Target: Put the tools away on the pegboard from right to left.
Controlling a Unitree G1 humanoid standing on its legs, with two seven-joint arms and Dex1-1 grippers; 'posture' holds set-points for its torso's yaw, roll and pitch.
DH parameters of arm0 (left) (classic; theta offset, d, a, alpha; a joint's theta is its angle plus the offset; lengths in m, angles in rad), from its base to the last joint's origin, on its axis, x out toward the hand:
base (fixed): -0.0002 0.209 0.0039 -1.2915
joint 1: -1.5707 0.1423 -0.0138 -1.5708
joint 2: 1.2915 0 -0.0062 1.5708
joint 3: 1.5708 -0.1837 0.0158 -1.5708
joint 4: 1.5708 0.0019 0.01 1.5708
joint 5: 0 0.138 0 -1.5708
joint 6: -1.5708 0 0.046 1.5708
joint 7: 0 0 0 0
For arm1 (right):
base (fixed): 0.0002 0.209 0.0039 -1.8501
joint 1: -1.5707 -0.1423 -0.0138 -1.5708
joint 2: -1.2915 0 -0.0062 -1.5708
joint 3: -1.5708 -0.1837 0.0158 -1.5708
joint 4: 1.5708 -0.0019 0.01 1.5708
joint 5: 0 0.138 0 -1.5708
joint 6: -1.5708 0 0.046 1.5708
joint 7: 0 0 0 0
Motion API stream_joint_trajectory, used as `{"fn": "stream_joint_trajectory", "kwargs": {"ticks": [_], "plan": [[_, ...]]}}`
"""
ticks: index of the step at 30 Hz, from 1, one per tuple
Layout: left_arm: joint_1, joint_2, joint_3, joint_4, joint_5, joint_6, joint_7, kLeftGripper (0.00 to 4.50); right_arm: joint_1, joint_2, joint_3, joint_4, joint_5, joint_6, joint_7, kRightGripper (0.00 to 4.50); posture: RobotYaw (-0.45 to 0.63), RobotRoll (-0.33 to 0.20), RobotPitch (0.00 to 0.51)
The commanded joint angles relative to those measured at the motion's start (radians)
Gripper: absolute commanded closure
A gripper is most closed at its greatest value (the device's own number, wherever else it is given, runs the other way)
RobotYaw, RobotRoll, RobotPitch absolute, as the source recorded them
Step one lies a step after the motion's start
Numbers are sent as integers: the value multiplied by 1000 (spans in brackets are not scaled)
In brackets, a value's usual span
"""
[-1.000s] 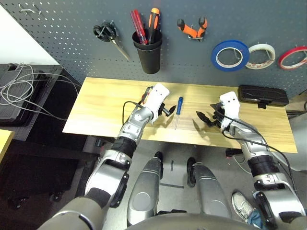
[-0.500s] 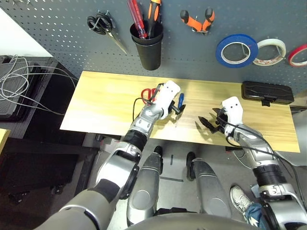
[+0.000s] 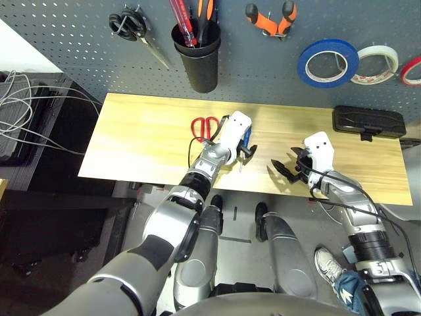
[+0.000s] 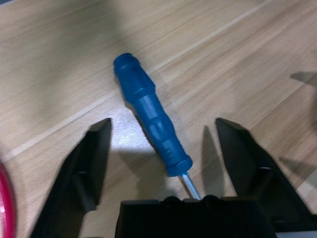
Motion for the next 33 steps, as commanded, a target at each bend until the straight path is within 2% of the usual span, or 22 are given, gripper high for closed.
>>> {"fn": "stream_joint_trajectory", "kwargs": {"ticks": [1, 6, 10, 24, 33], "plan": [[14, -18, 12, 38, -9, -6, 5, 1596, 31, 5, 15, -5, -1, 17, -2, 0, -23, 0, 434], [12, -21, 28, 36, -19, -17, 9, 3300, 11, 4, 19, 11, -2, 12, -1, 0, -15, 0, 424], [16, -19, 37, 37, -24, -22, 15, 4462, -17, 3, 19, 48, -5, -4, 3, 0, 0, 0, 411], [68, 1, 91, -13, -67, -20, 64, 4462, -135, 22, 29, 215, -20, -100, 13, 0, 53, 0, 356], [150, 36, 81, -226, -68, -9, 66, 4462, -171, 22, 20, 287, -22, -150, 9, 0, 83, 0, 316]]}}
